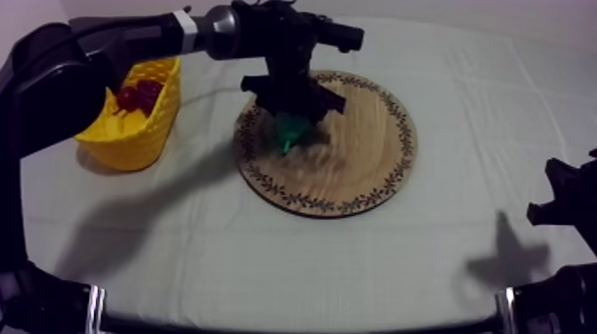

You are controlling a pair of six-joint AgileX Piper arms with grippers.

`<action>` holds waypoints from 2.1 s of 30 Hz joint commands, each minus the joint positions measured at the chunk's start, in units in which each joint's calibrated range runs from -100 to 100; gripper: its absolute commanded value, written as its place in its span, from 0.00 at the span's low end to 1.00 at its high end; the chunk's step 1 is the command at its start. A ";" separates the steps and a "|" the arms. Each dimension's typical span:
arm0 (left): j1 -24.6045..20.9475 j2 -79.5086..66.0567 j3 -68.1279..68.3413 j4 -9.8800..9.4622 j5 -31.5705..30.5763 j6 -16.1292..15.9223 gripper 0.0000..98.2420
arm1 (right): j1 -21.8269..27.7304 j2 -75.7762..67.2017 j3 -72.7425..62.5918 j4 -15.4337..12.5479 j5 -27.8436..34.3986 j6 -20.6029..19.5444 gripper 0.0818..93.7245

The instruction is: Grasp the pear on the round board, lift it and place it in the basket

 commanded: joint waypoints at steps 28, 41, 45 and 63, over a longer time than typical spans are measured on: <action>-13.44 -38.29 18.48 -0.28 7.90 -7.85 0.44 | 0.01 -0.05 0.05 0.02 0.03 -0.01 0.00; -22.90 -32.58 18.74 -1.67 5.50 -9.90 0.41 | 0.01 -0.05 0.05 0.02 0.03 -0.01 0.00; -24.02 -31.25 20.18 -1.74 5.38 -10.58 0.40 | 0.03 -0.05 0.05 0.02 0.03 -0.03 0.00; -23.50 -32.82 29.92 -1.00 5.72 -10.65 0.50 | 0.08 -0.05 0.05 0.02 0.03 -0.03 0.00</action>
